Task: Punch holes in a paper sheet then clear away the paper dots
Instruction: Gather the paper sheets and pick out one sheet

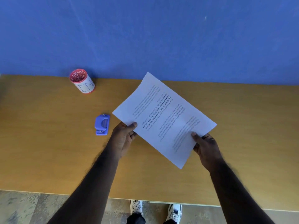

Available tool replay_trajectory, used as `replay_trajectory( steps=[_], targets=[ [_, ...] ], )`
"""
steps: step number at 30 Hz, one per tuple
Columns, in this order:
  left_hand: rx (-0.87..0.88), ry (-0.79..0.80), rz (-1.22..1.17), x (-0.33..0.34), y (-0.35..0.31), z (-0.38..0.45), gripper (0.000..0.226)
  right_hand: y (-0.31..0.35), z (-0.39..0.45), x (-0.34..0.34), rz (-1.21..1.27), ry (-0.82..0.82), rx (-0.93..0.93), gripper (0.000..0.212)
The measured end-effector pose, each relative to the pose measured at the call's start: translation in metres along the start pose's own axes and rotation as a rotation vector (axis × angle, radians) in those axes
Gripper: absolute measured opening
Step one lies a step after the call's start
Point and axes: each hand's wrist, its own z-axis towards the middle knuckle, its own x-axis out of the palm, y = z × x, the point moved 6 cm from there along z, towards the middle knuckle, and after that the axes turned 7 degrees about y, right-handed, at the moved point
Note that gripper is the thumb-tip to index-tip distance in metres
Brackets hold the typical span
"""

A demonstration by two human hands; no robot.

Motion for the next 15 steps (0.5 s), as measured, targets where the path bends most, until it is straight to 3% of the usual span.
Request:
replay_trajectory(
  steps=[4,8,11,15],
  targets=[
    [-0.025,0.074,-0.008,-0.020,-0.027,0.000,0.024,0.029,0.001,-0.018,-0.109,-0.012,-0.053,0.022],
    [-0.029,0.181,0.404,-0.024,-0.051,0.006,0.026,0.054,0.004,-0.022,-0.263,0.021,-0.123,0.018],
    [0.050,0.175,0.692,-0.015,-0.063,0.010,0.022,0.067,0.004,-0.016,-0.375,0.035,-0.185,0.015],
    [0.138,0.135,0.840,-0.008,-0.065,0.011,0.036,0.069,0.004,-0.011,-0.423,0.036,-0.222,0.019]
  ],
)
